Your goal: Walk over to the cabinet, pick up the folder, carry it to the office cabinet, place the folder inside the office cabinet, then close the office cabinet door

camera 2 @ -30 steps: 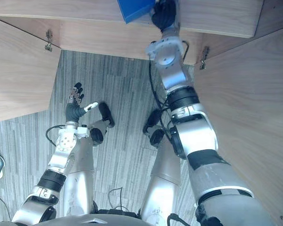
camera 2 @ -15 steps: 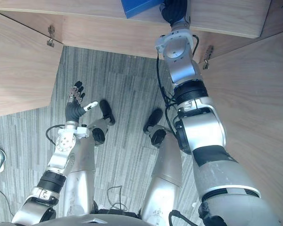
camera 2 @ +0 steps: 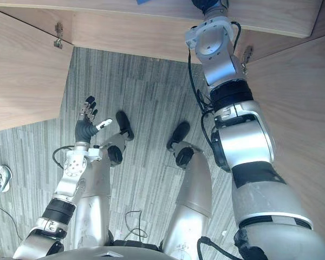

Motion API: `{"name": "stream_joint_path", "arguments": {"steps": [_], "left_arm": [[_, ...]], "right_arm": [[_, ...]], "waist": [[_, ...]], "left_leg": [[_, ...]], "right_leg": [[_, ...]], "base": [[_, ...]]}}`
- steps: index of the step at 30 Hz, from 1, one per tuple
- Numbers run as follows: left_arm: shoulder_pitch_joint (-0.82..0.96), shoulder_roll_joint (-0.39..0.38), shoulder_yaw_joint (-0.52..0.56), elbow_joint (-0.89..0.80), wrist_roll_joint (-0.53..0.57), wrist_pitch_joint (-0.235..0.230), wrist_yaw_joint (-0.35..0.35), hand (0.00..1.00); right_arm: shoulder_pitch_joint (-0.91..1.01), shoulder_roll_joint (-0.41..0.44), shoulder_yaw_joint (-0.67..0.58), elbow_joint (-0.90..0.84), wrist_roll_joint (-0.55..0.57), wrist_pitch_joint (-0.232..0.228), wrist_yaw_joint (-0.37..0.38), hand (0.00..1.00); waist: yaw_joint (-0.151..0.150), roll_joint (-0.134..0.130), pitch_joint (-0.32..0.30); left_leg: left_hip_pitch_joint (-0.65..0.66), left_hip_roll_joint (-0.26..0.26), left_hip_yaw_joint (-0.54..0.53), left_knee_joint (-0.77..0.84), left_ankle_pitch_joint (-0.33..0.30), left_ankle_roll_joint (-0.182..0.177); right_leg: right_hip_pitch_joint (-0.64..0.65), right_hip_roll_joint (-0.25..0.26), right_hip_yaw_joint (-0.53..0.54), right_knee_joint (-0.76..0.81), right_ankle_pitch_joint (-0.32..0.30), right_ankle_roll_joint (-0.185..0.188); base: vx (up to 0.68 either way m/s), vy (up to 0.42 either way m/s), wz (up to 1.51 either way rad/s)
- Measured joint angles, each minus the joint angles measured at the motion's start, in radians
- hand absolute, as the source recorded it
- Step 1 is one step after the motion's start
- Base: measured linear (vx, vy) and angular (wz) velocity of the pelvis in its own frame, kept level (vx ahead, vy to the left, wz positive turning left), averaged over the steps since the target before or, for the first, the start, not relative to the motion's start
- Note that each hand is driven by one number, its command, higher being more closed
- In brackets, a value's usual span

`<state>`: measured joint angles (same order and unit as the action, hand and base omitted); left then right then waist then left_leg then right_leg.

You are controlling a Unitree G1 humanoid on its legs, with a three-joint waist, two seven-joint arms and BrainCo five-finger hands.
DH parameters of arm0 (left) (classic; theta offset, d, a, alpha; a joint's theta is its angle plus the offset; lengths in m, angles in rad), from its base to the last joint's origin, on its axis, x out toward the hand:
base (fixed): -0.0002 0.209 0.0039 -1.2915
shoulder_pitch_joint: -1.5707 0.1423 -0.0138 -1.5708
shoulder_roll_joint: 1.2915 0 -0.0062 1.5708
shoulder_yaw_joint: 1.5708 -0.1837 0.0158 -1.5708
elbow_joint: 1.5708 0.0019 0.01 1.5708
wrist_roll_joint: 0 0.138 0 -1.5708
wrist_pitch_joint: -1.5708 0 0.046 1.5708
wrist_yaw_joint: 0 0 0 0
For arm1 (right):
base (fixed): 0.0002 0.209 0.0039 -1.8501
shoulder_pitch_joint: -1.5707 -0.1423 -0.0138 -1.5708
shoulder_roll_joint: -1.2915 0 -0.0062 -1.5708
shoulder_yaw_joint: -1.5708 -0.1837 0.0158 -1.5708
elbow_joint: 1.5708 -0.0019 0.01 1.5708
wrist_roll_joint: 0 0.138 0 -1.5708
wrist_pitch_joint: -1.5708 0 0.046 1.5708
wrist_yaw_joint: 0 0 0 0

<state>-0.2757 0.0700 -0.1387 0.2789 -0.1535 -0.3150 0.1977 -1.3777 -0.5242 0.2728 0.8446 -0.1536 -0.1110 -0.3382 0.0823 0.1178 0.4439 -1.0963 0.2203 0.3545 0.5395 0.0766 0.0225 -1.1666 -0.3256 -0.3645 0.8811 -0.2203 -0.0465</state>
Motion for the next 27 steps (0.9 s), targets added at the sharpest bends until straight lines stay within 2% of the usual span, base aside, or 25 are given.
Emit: {"name": "stream_joint_path", "arguments": {"steps": [6,16,19,27], "left_arm": [[0.031,0.000,0.000,-0.036,-0.003,-0.003,0.000,0.00],[0.061,0.000,0.001,-0.075,-0.021,-0.011,0.014,0.00],[0.075,-0.005,-0.001,-0.075,-0.023,-0.011,0.014,0.00],[0.075,-0.015,-0.001,-0.074,-0.040,-0.011,0.017,0.00]], "right_arm": [[-0.065,-0.043,0.042,0.002,0.014,0.003,-0.002,1.00],[-0.153,-0.117,0.134,0.039,0.133,0.008,-0.010,1.00],[-0.172,-0.117,0.152,0.039,0.167,0.008,-0.012,1.00],[-0.197,-0.115,0.156,0.038,0.190,0.006,-0.022,1.00]], "waist": [[0.012,0.000,0.000],[0.022,0.000,0.000],[0.025,0.000,0.000],[0.023,0.000,0.000]], "left_leg": [[-0.037,-0.001,-0.014,0.017,0.015,0.001],[-0.072,-0.002,-0.020,0.018,0.015,-0.008],[-0.075,0.000,-0.020,0.020,0.021,0.000],[-0.071,0.011,-0.020,0.041,0.014,-0.002]], "right_leg": [[-0.034,0.001,0.001,0.013,0.006,-0.010],[-0.068,0.003,0.002,0.011,0.003,-0.003],[-0.073,0.006,0.004,0.011,0.010,-0.015],[-0.072,0.018,0.017,0.010,0.012,-0.015]], "base": [[-0.05,-0.011,0.03],[-0.06,-0.007,0.00],[-0.05,-0.011,-0.02],[-0.07,-0.012,-0.07]]}}
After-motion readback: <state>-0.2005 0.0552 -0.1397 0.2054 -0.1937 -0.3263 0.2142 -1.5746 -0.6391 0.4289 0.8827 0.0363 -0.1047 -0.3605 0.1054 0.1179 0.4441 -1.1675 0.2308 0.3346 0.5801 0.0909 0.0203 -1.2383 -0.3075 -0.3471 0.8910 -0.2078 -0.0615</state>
